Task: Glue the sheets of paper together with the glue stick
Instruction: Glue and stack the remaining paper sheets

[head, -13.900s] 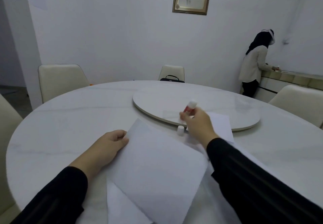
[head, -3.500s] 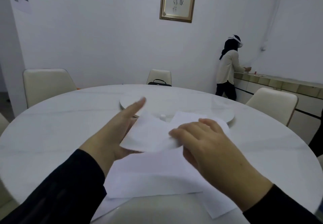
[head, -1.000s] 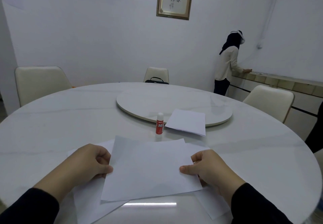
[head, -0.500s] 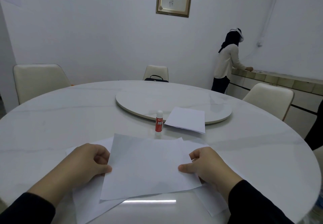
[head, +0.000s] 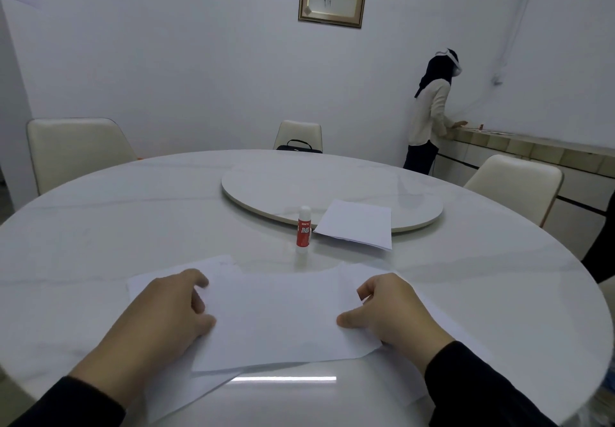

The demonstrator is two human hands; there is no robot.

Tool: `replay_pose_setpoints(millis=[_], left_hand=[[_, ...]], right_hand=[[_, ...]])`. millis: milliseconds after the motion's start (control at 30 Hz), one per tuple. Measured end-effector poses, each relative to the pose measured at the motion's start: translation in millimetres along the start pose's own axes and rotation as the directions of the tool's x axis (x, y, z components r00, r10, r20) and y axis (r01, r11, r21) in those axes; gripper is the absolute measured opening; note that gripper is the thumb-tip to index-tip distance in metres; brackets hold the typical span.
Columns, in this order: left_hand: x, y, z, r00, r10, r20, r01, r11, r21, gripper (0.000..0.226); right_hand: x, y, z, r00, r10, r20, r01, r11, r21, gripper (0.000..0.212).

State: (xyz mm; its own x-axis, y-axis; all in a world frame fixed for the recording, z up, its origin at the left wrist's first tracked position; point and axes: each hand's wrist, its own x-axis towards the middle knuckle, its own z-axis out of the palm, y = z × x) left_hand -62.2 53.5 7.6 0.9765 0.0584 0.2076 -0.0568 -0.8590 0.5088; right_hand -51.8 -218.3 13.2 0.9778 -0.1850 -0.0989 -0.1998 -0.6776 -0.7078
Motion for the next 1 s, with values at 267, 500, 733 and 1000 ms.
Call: replay_pose_setpoints(millis=[267,500,733,1000], left_hand=[[7,-9,3,0.968,0.128,0.216,-0.178,0.956,0.232,0.039],[14,-3,0,0.947,0.185,0.262,-0.217,0.971,0.098,0.047],[19,17,32,0.806,0.378,0.456,-0.492,0.856,0.160,0.106],[30,6,21,0.731,0.332,0.597,-0.502,0.853,0.141,0.110]], right_hand=[[-7,0,-6,0.998,-0.020,-0.062,0.010,0.986,-0.169,0.069],[2,-17,-25,0.947,-0.312,-0.071,0.273,0.904,-0.328,0.058],[7,-29,17,0.764,-0.320,0.560,0.596,0.683,-0.423,0.100],[29,-23,-23,0.743,-0.082,0.664,0.568,0.603,-0.561,0.118]])
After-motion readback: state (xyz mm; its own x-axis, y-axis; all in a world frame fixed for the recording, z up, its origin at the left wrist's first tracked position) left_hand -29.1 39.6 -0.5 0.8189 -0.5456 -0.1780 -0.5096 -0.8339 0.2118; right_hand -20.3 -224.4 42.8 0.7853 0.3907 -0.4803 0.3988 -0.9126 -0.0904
